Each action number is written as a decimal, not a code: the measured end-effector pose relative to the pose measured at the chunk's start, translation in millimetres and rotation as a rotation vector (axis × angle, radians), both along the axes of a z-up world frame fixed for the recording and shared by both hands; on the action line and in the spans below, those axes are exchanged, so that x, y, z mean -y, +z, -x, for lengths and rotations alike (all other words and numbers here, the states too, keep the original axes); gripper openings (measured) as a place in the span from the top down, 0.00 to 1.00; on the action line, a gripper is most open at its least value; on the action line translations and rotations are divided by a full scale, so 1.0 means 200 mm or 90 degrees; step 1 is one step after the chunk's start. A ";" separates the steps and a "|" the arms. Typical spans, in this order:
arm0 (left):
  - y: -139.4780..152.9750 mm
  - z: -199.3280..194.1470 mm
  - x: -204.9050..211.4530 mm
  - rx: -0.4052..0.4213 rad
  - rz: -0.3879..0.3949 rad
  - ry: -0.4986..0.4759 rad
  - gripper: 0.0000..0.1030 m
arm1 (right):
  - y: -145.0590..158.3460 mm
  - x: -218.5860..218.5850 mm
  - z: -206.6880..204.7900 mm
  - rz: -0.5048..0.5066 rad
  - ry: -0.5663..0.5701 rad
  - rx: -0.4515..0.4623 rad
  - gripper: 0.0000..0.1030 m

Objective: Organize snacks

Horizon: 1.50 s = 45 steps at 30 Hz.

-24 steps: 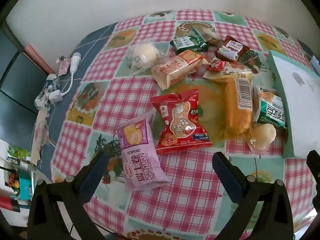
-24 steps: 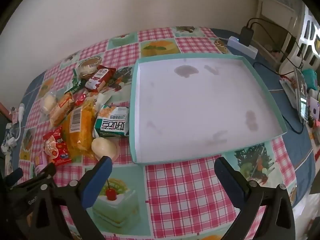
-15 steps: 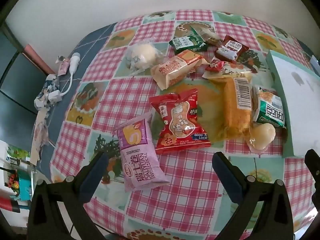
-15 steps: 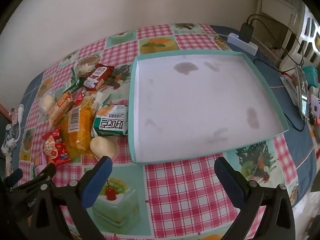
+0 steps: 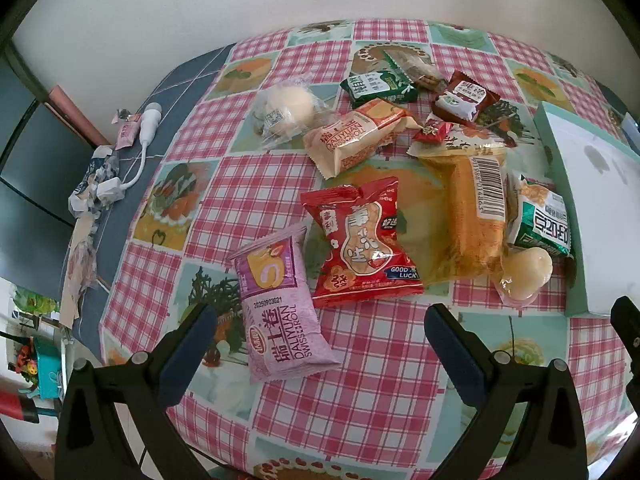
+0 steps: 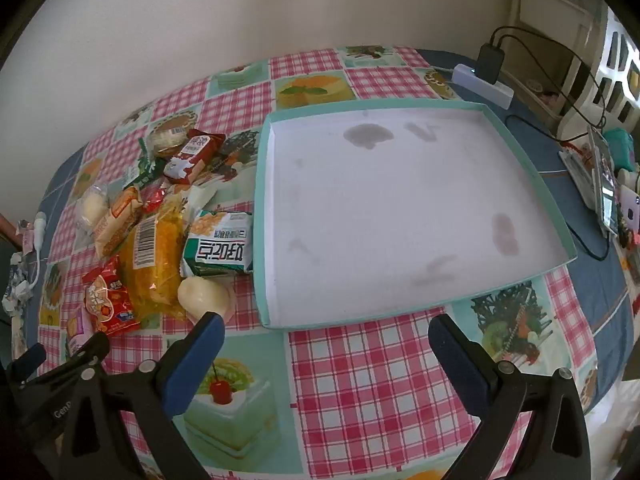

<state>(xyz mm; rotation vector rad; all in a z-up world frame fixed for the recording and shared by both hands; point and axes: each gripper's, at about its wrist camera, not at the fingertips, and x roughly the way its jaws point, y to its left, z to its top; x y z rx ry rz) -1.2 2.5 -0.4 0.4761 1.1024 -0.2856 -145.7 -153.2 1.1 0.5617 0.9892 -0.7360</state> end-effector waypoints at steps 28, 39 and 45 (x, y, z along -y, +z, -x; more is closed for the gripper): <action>-0.01 0.01 -0.01 -0.001 0.002 0.004 0.00 | 0.00 0.00 -0.01 -0.002 0.002 -0.003 0.00; -0.01 0.01 -0.01 -0.001 0.001 0.004 0.00 | 0.00 0.00 -0.01 -0.002 0.004 -0.006 0.00; -0.01 0.01 -0.01 -0.002 0.001 0.004 0.00 | 0.00 0.00 -0.02 0.000 0.003 -0.009 0.00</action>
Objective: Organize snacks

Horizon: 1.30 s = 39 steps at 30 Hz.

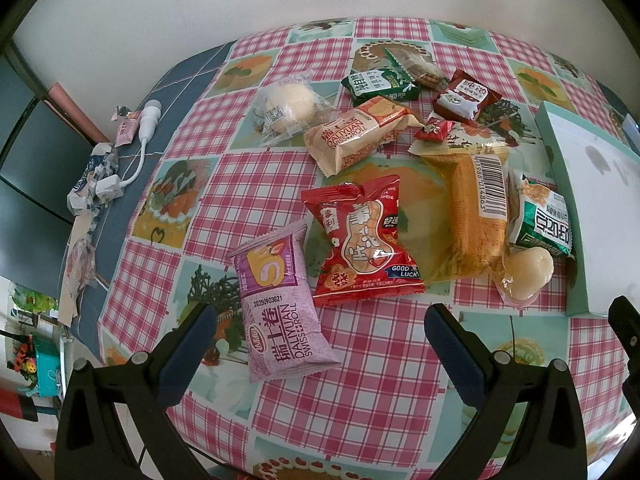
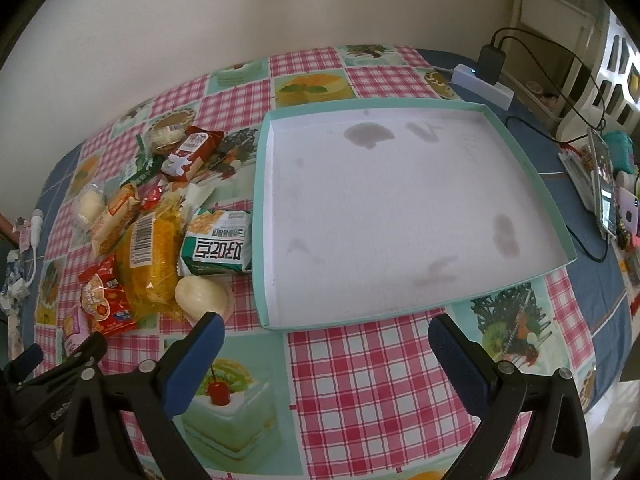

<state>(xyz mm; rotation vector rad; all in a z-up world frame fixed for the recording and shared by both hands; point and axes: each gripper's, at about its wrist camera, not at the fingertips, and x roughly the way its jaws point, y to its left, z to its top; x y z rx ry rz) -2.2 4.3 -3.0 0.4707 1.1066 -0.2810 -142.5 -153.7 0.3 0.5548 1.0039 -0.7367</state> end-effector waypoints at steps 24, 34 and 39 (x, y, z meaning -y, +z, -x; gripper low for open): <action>0.00 -0.04 -0.03 -0.032 0.046 0.012 0.00 | 0.00 0.00 -0.05 0.006 0.009 -0.008 0.00; -0.03 -0.19 -0.26 -0.063 0.123 0.128 0.00 | 0.04 -0.02 -0.17 0.011 0.049 0.026 0.00; -0.06 -0.23 -0.26 -0.078 0.131 0.127 0.00 | 0.03 -0.04 -0.31 0.000 0.095 0.050 0.13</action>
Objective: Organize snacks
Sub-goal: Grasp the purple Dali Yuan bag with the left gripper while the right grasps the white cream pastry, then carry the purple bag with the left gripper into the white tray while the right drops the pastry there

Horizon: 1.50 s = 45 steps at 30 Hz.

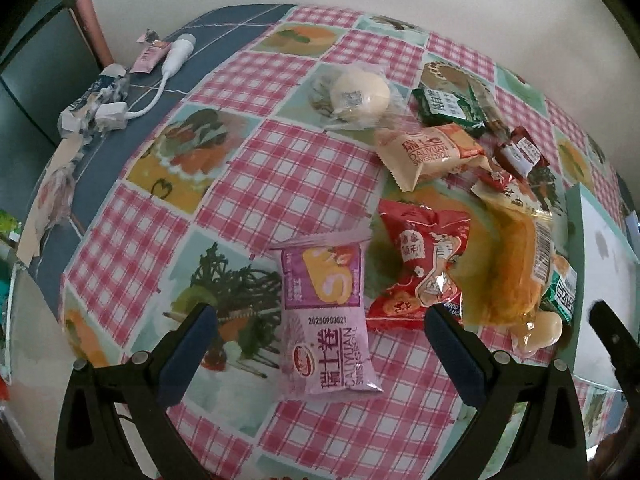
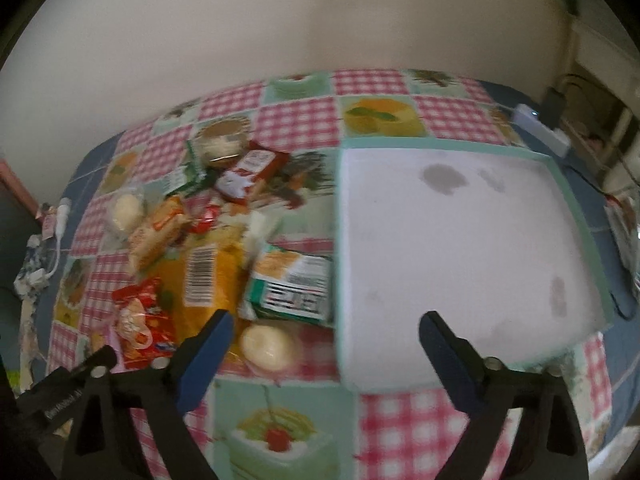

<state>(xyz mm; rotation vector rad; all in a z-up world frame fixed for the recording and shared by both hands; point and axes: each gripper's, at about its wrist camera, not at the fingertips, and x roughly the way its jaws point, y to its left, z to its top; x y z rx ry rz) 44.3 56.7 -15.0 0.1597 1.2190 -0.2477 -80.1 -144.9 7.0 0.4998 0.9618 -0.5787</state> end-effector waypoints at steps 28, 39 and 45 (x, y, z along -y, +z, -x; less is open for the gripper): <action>-0.20 -0.09 -0.10 -0.089 0.033 0.031 0.53 | -0.23 -0.13 -0.15 -0.094 0.105 -0.053 0.67; -0.12 -0.05 -0.15 -0.050 0.041 0.059 0.58 | -0.13 -0.09 -0.11 -0.106 0.097 -0.022 0.68; 0.05 -0.01 -0.08 0.005 0.026 0.038 0.58 | -0.03 -0.04 -0.07 -0.108 0.080 0.012 0.68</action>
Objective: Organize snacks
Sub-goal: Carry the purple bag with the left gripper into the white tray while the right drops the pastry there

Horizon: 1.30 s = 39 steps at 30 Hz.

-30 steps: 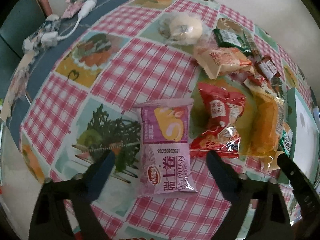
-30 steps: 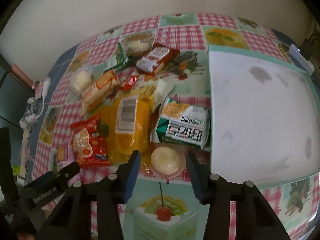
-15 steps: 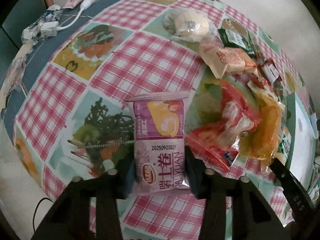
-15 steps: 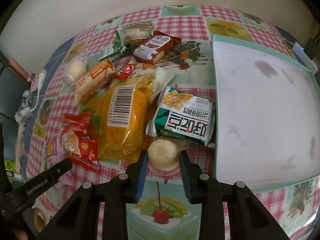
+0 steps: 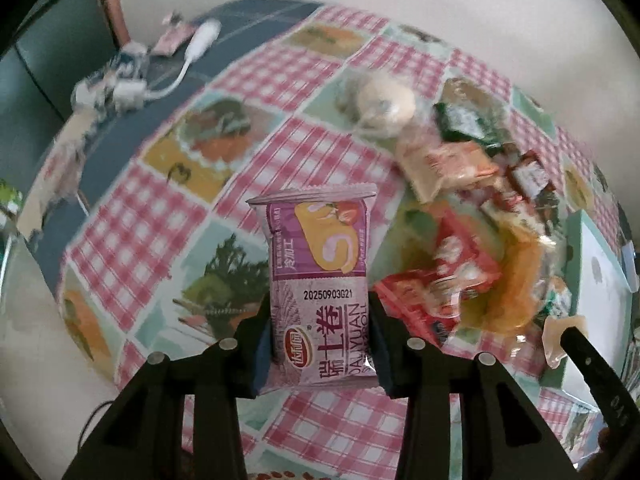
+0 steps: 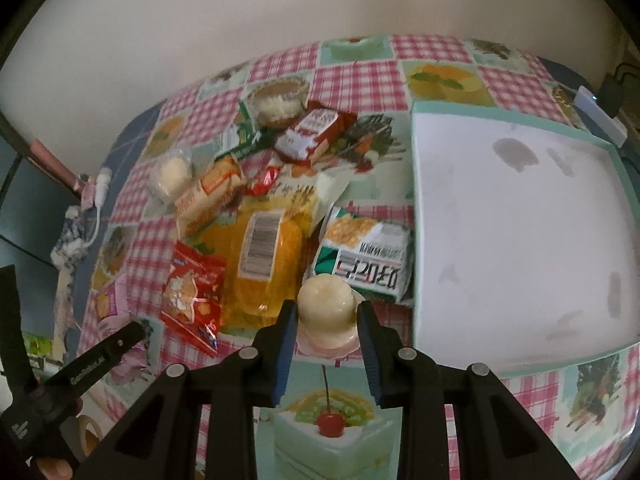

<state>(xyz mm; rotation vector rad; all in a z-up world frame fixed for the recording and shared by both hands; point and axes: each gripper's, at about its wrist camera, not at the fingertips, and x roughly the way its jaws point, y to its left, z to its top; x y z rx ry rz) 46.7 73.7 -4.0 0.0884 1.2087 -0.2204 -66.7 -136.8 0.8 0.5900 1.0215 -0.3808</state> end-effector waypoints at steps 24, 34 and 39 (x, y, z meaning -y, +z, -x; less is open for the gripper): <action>0.09 0.24 1.17 -0.002 -0.005 -0.262 0.57 | -0.06 0.68 0.33 -0.032 -0.276 0.003 0.68; 0.04 0.31 1.51 0.026 0.001 -0.348 0.55 | -0.11 0.95 0.47 -0.006 -0.371 -0.022 0.68; 0.05 0.35 1.53 0.039 0.002 -0.375 0.33 | -0.13 0.98 0.49 -0.010 -0.385 -0.037 0.68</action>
